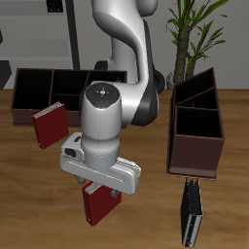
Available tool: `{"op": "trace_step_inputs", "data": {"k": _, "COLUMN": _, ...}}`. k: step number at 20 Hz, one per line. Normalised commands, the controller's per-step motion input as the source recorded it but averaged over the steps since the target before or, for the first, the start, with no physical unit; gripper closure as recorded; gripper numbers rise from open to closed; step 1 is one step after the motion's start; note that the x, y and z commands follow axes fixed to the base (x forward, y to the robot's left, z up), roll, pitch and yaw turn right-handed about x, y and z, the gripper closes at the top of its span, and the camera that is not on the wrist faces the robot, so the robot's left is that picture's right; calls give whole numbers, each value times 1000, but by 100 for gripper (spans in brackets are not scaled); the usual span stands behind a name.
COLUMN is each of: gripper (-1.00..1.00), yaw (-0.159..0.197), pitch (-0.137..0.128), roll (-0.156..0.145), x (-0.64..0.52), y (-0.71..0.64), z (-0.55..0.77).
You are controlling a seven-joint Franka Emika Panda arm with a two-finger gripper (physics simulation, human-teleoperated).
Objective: Place the orange book into the back desk caddy's right compartment and place the left red book into the left desk caddy's back compartment and place the right red book into the left desk caddy's left compartment
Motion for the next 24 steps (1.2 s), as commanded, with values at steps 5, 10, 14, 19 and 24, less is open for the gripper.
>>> {"op": "trace_step_inputs", "data": {"k": 5, "gripper": 100, "yaw": -12, "pitch": 25, "roll": 15, "x": -31, "y": 45, "z": -219}}
{"op": "trace_step_inputs", "data": {"k": 10, "gripper": 100, "yaw": 8, "pitch": -2, "roll": 8, "x": -72, "y": 35, "z": 46}}
{"op": "trace_step_inputs", "data": {"k": 14, "gripper": 100, "yaw": 44, "pitch": -51, "roll": -10, "x": -182, "y": 33, "z": 398}}
{"op": "trace_step_inputs", "data": {"k": 19, "gripper": 100, "yaw": 68, "pitch": -58, "roll": -53, "x": -388, "y": 86, "z": 791}}
{"op": "trace_step_inputs", "data": {"k": 24, "gripper": 100, "yaw": 95, "pitch": -80, "roll": -26, "x": -571, "y": 119, "z": 754}}
